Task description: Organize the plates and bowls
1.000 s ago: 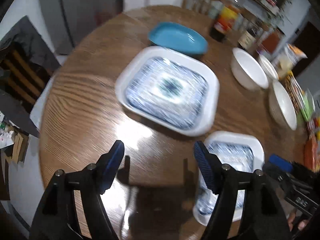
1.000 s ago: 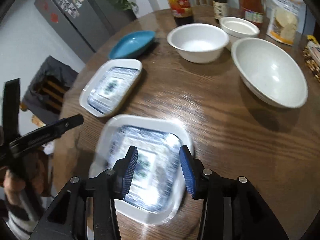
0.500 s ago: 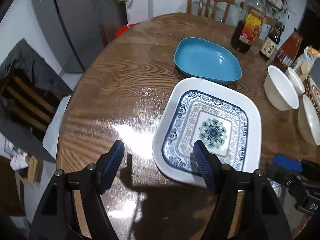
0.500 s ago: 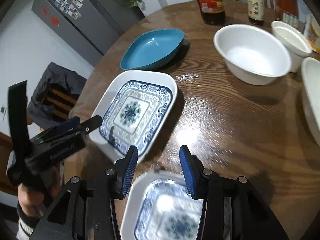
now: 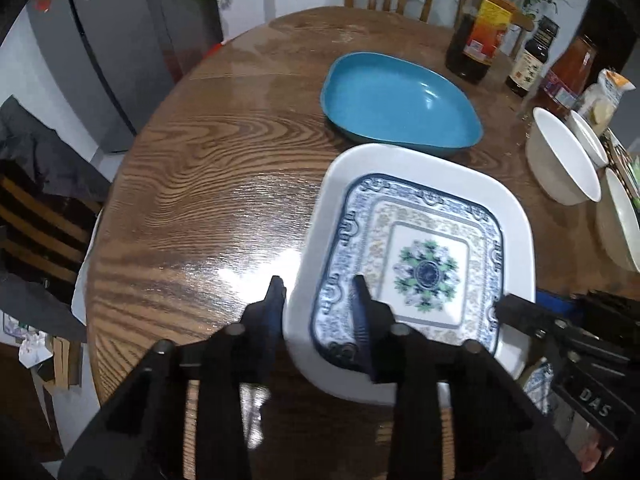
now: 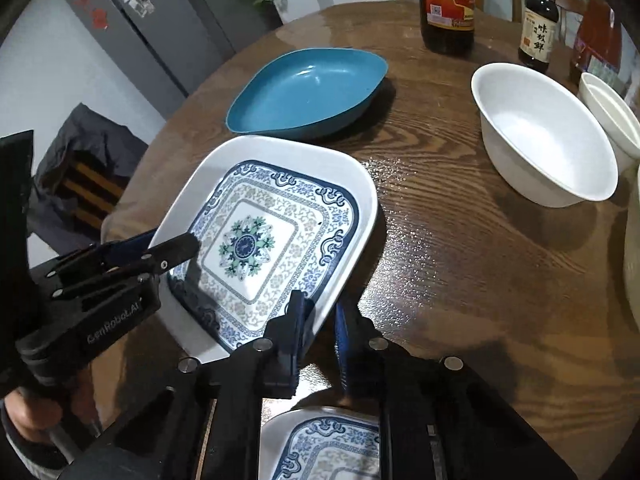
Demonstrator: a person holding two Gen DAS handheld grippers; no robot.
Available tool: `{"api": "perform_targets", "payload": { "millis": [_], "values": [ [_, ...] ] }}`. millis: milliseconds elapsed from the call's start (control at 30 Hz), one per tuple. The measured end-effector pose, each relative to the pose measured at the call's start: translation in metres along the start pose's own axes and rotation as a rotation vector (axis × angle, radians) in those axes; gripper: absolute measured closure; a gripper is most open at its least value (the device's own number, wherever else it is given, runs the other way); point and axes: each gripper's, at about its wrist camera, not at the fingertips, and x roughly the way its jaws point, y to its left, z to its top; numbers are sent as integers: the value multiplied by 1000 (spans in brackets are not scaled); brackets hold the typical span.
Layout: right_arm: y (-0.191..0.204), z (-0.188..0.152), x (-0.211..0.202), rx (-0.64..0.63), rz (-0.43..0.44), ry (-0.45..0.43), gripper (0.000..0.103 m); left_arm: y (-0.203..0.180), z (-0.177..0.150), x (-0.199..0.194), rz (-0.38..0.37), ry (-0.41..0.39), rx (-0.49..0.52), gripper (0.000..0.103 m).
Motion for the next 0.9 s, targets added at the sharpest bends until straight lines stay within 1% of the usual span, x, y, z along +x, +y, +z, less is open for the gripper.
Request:
{"api": "perform_targets", "payload": {
  "millis": [100, 200, 267, 400, 500, 667, 800, 900],
  "values": [
    [-5, 2, 1, 17, 18, -1, 88, 1, -1, 0, -10, -1, -17, 73],
    [-7, 0, -2, 18, 17, -6, 88, 1, -4, -3, -1, 1, -42, 82],
    [-7, -1, -9, 13, 20, -22, 88, -1, -9, -9, 4, -7, -50, 84],
    [-12, -4, -29, -2, 21, -58, 88, -13, -17, -29, -1, -41, -53, 84],
    [-18, -11, -46, -1, 39, -62, 88, -26, -26, -48, 12, -69, -39, 84],
    [-34, -34, -77, -10, 52, -80, 88, -45, -43, -73, 2, -108, -49, 84],
    [-47, -56, -95, -23, 47, -78, 88, -67, -63, -87, -8, -109, -39, 84],
    [-60, -68, -102, -11, 46, -63, 88, -83, -72, -87, -26, -94, -21, 84]
  ]
}}
